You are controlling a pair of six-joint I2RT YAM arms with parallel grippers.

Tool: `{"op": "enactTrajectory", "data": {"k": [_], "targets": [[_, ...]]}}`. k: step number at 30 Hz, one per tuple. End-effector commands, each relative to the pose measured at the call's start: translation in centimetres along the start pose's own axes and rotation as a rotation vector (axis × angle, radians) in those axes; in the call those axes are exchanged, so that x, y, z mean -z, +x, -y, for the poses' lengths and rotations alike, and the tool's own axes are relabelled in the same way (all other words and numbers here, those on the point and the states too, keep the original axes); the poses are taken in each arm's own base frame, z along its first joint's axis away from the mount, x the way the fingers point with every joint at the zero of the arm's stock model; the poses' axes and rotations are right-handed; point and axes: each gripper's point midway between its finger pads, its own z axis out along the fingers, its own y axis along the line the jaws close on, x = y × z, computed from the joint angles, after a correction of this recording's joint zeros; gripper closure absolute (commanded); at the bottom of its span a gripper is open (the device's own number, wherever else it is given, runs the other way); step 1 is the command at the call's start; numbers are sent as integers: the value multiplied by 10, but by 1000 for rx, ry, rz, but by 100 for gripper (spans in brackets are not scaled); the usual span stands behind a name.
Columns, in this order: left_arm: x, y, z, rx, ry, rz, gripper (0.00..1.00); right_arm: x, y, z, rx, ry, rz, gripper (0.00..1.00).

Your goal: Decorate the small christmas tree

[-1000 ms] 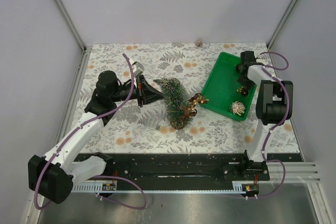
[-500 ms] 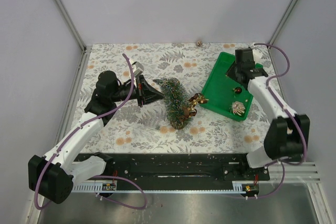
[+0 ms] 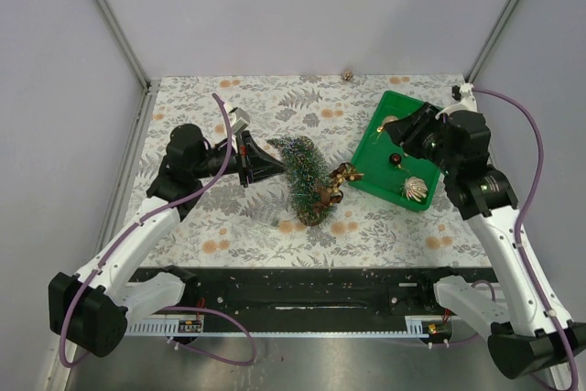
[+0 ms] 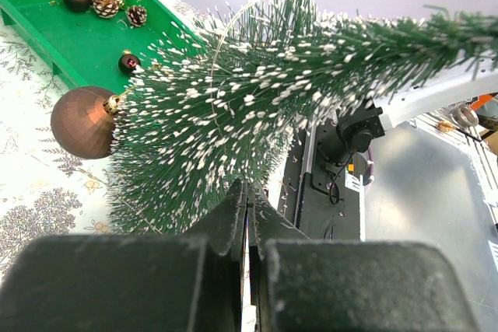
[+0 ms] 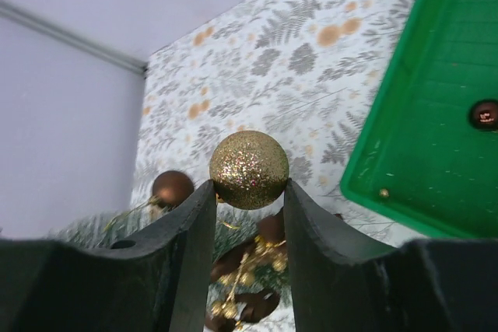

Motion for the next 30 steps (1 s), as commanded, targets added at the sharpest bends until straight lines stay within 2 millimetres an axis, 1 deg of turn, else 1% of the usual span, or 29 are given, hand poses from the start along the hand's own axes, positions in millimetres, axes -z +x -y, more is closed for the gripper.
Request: {"op": "enactTrajectory", "data": {"k": [1,7,10,14,18,21,24,28,30], "targets": [[3,-14,10,-63,27,44,100,31,8,-42,-17,-177,-73,73],[2,-13,8,-59,25,41,100,39,31,-67,-18,-271,-160,74],[2,-14,7,-56,25,40,100,40,42,-83,-14,-327,-186,75],[1,-15,7,-56,25,42,100,37,52,-95,-1,-347,-209,75],[1,-15,7,-54,27,43,100,26,62,-96,-2,-342,-229,75],[1,-13,7,-51,26,43,100,17,62,-97,3,-340,-224,76],[2,-15,8,-56,28,45,100,12,61,-101,9,-349,-220,76],[2,-15,8,-59,27,48,100,6,68,-103,16,-350,-236,76],[2,-14,8,-57,28,48,100,0,71,-100,21,-337,-240,76]]}}
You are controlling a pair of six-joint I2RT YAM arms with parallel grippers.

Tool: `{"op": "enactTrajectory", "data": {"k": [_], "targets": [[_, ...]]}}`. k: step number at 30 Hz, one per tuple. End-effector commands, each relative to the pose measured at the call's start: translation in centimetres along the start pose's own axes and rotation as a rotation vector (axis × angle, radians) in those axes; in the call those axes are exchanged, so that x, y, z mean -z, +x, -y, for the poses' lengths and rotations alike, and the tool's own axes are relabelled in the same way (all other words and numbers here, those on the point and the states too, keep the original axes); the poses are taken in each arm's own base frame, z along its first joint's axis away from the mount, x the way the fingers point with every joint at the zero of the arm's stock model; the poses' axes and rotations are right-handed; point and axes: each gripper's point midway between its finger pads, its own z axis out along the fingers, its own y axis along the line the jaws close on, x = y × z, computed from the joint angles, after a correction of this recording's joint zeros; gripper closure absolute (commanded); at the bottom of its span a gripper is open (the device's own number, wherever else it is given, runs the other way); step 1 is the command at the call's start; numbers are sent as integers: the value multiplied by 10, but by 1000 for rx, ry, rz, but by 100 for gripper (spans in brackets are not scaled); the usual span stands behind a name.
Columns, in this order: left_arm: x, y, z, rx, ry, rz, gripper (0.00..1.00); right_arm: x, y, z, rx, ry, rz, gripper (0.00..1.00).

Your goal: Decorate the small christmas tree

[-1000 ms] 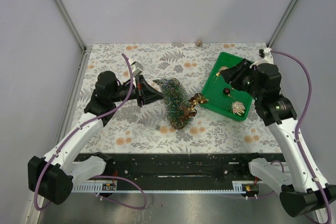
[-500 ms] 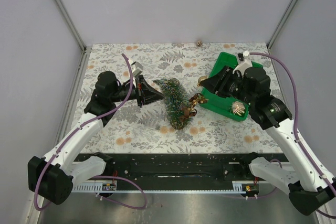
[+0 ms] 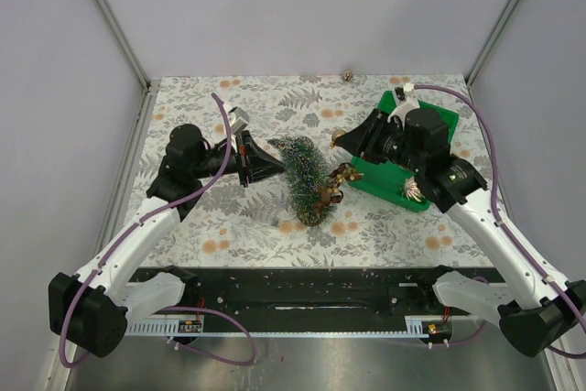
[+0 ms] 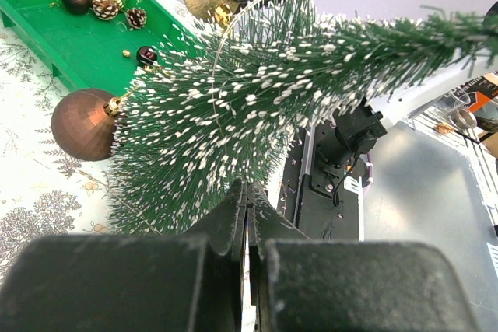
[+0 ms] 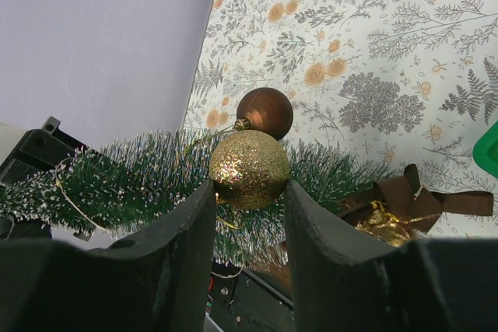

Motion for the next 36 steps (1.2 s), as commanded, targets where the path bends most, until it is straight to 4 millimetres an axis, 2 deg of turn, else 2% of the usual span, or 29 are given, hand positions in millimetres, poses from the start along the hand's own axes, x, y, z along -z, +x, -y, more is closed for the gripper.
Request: {"op": "enactTrajectory", "data": {"k": [1,7,16,21,26,36], "targets": [[2,-12,8,-61,29,42,100,-8,-9,-13,29,-42,41,76],[2,-13,8,-62,27,45,100,-9,-14,-21,41,-63,52,77],[2,-13,8,-63,26,47,100,-9,-8,-36,34,-120,37,78],[2,-13,9,-61,27,49,100,-15,-1,-35,34,-117,22,79],[3,-14,9,-66,28,51,100,-22,3,-25,39,-87,19,79],[3,-13,10,-64,28,52,100,-31,-2,-5,101,-6,55,80]]}}
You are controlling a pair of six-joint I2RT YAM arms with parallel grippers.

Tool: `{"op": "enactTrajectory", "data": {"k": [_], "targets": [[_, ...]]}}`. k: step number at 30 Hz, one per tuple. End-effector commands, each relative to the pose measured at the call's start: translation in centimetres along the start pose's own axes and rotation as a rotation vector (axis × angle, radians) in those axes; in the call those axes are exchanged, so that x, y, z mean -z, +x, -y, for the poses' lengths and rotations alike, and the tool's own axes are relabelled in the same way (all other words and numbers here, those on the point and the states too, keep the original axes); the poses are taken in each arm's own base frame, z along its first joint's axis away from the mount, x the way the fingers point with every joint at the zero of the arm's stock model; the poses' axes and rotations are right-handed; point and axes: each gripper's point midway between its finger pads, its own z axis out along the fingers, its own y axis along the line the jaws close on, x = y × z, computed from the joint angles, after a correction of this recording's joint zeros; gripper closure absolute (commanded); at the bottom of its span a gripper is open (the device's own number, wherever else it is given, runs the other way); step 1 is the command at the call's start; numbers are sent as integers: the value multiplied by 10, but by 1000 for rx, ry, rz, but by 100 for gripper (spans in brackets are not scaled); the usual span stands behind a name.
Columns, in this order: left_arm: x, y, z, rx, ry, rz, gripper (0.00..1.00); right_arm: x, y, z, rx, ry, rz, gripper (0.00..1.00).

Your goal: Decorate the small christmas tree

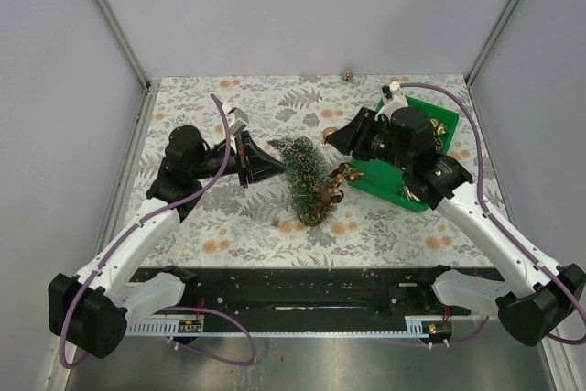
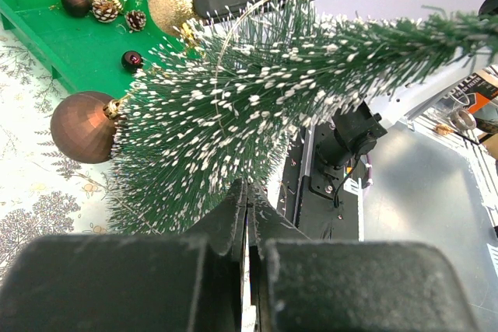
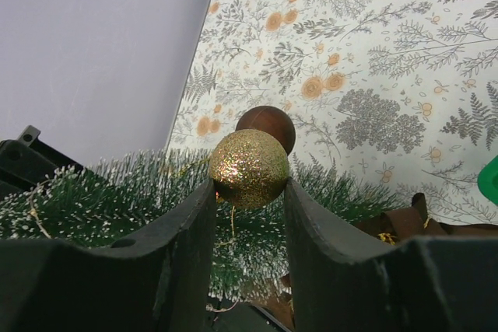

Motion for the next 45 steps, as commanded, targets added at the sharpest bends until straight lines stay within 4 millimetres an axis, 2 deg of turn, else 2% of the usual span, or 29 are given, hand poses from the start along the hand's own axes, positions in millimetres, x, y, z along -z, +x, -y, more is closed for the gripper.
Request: {"op": "enactTrajectory", "data": {"k": [1,7,19,26,38,45], "targets": [[2,-12,9,-59,27,42,100,-9,-6,3,45,11,39,80],[3,-12,9,-57,27,42,100,-15,5,16,45,36,23,81],[3,-11,8,-51,25,43,100,7,17,30,37,72,20,81],[3,-12,9,-48,23,47,100,18,7,11,33,18,38,81],[2,-14,9,-50,24,51,100,18,7,-15,37,-56,22,81],[2,-15,9,-52,26,54,100,12,10,-16,44,-51,18,81]]}}
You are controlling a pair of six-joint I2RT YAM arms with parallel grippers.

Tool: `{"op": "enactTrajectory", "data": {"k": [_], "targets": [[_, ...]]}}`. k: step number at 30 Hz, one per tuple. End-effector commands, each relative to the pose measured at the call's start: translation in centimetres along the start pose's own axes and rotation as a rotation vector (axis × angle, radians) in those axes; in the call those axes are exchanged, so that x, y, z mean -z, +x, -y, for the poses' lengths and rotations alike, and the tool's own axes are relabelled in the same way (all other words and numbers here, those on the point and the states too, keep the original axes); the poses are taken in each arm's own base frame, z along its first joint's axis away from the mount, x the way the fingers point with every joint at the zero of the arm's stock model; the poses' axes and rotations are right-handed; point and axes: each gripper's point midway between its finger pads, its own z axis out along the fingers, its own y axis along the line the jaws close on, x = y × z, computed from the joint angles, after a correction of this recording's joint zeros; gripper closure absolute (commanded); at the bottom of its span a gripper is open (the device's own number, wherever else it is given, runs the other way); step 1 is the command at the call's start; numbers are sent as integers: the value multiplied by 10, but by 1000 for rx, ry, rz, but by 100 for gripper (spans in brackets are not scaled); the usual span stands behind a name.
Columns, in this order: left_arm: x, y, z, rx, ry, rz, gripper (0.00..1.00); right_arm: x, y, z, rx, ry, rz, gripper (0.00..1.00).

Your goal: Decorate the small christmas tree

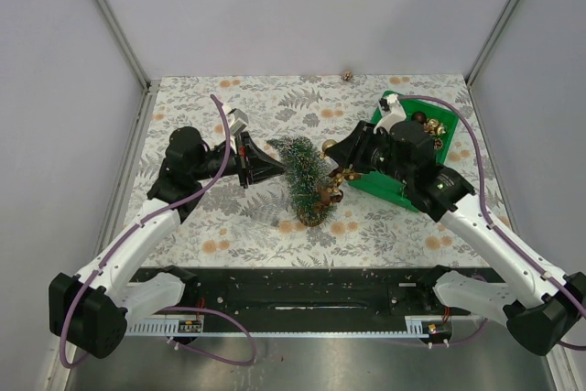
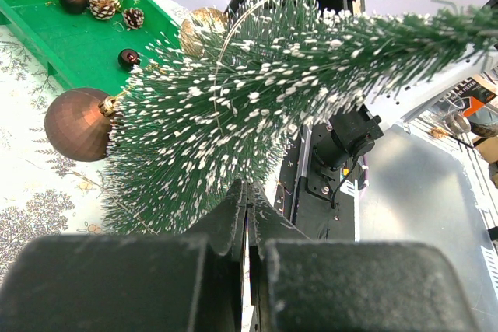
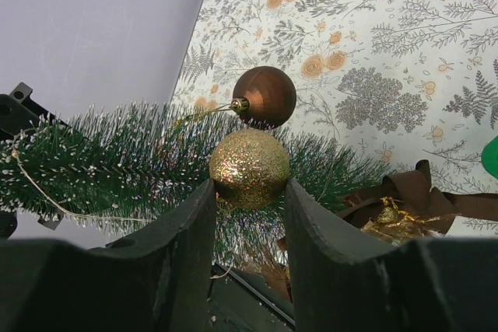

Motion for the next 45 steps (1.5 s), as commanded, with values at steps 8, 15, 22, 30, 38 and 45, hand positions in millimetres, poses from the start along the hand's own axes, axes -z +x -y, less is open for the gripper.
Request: {"op": "enactTrajectory", "data": {"k": [8,15,22,30,38,45], "targets": [[1,-19,10,-70,28,52,100,-10,-15,-7,48,17,60,82],[1,-18,9,-69,26,51,100,-14,-14,-3,71,63,92,82],[2,-18,10,-67,26,51,100,-12,-10,13,88,126,114,75],[2,-18,11,-71,27,54,100,-5,-12,15,93,126,127,59],[3,-16,12,-70,26,51,100,0,-9,9,86,94,120,45],[3,-17,12,-73,27,53,100,6,-3,12,76,90,110,39]]}}
